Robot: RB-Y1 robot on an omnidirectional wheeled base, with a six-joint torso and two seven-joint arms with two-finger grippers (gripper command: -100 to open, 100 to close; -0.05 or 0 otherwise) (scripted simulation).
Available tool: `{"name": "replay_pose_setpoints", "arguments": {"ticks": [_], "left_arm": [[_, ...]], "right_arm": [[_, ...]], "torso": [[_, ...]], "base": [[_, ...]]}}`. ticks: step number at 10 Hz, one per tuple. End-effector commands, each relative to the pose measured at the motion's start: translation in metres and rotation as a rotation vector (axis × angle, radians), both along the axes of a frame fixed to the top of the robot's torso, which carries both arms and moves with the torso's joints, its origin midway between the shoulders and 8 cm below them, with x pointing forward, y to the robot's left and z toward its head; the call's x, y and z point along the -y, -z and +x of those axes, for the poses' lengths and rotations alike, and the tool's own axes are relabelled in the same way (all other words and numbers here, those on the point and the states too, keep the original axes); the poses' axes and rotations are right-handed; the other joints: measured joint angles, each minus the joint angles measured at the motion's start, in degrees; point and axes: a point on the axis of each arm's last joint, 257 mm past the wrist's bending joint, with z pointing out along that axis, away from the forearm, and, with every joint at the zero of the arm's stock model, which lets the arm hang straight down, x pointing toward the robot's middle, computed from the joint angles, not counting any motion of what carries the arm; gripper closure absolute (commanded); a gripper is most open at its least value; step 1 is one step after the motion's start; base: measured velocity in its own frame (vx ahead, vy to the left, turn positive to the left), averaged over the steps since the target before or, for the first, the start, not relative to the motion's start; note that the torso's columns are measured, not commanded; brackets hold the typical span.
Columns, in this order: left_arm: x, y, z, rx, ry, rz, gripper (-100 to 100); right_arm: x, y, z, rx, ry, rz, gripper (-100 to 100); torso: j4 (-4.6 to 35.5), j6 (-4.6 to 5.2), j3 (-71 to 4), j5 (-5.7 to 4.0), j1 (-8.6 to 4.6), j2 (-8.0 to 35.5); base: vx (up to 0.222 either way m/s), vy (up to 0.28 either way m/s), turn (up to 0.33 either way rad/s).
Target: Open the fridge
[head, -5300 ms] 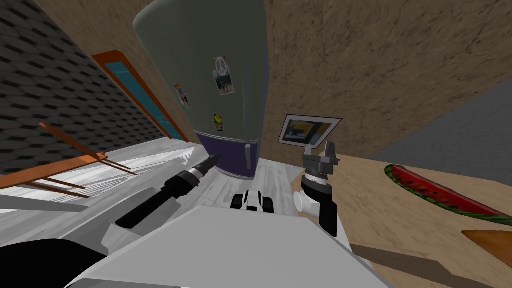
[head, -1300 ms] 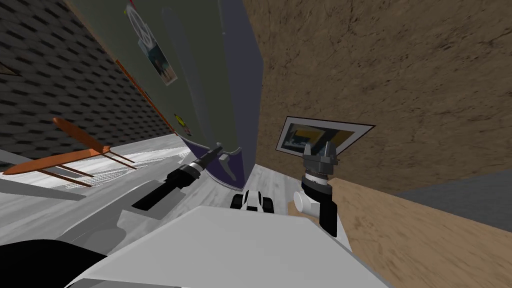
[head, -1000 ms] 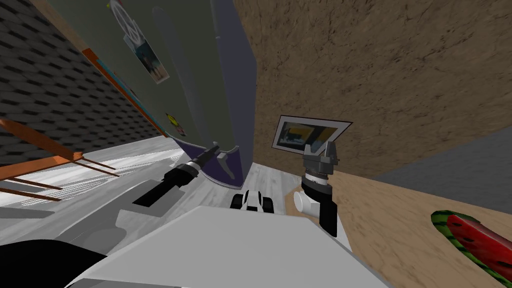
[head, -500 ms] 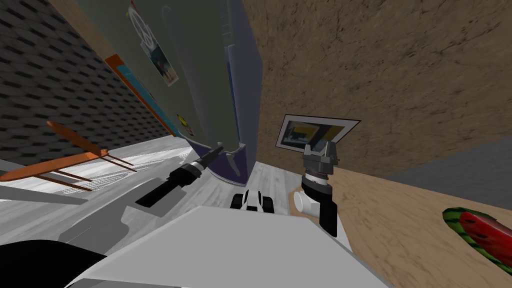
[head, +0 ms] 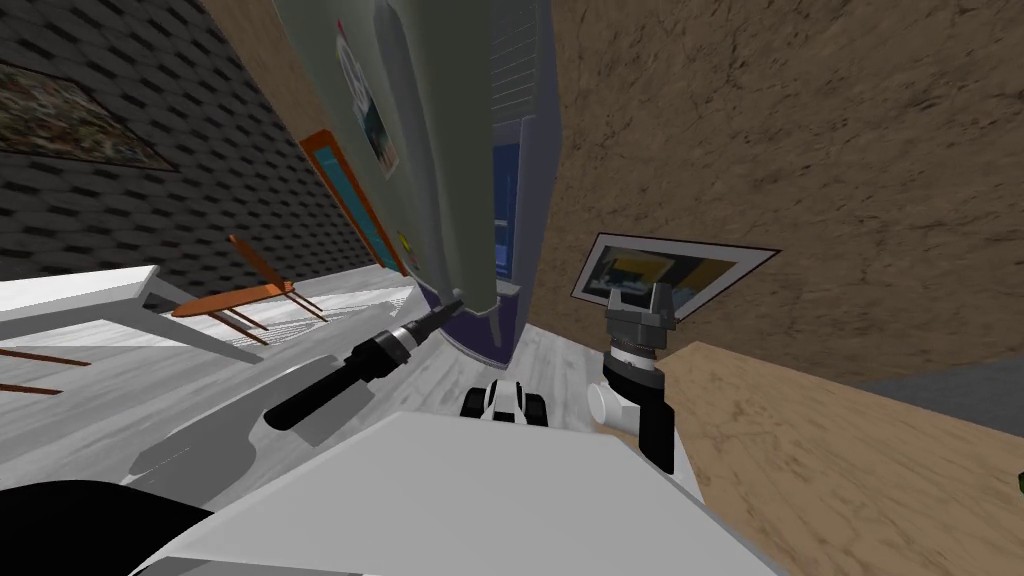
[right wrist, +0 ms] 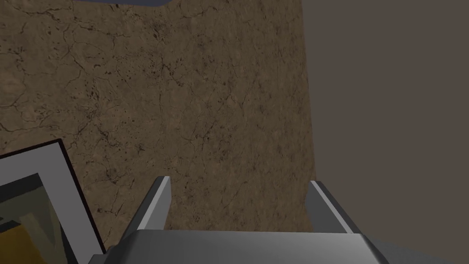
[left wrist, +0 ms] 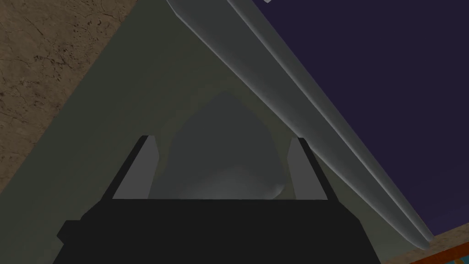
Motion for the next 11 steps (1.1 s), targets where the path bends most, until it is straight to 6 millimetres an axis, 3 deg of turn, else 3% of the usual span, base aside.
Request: {"name": "replay_pose_setpoints", "arguments": {"ticks": [1,2,3,5,6,7,10,11], "left_arm": [[0.023,-0.013,-0.004,0.03,0.08,0.003,100],[0.043,-0.012,-0.014,0.026,0.15,0.001,100],[0.043,-0.012,-0.014,0.026,0.15,0.001,100],[0.077,-0.011,-0.036,0.012,0.278,-0.007,100],[0.078,-0.011,-0.037,0.013,0.285,-0.004,100],[0.093,-0.009,-0.049,-0.001,0.344,-0.005,100],[0.095,0.0,-0.053,-0.016,0.362,0.0,100],[0.099,-0.002,-0.058,-0.013,0.388,0.0,100]], "right_arm": [[0.0,0.0,0.0,0.0,0.0,0.0,0],[0.0,0.0,0.0,0.0,0.0,0.0,0],[0.0,0.0,0.0,0.0,0.0,0.0,0],[0.0,0.0,0.0,0.0,0.0,0.0,0],[0.0,0.0,0.0,0.0,0.0,0.0,0],[0.0,0.0,0.0,0.0,0.0,0.0,0],[0.0,0.0,0.0,0.0,0.0,0.0,0],[0.0,0.0,0.0,0.0,0.0,0.0,0]], "torso": [[0.0,-0.05,0.0,-0.02,0.02,0.1],[0.0,0.06,0.0,0.01,0.05,0.0],[0.0,0.01,0.0,0.07,0.22,0.0],[0.0,-0.08,0.0,0.14,0.42,0.1],[0.0,-0.07,0.1,0.23,0.56,0.3],[0.0,0.02,0.1,0.17,0.16,0.3],[-0.4,0.21,0.0,0.0,-0.72,-0.1],[-0.4,0.18,0.1,0.13,-0.13,0.0]], "base": [[-0.038,0.153,0.101],[-0.012,0.177,0.178],[-0.012,0.139,0.125],[-0.049,0.245,0.304],[-0.064,0.228,0.087],[-0.03,0.196,0.246],[-0.009,0.124,0.015],[-0.052,0.324,-0.18]]}}
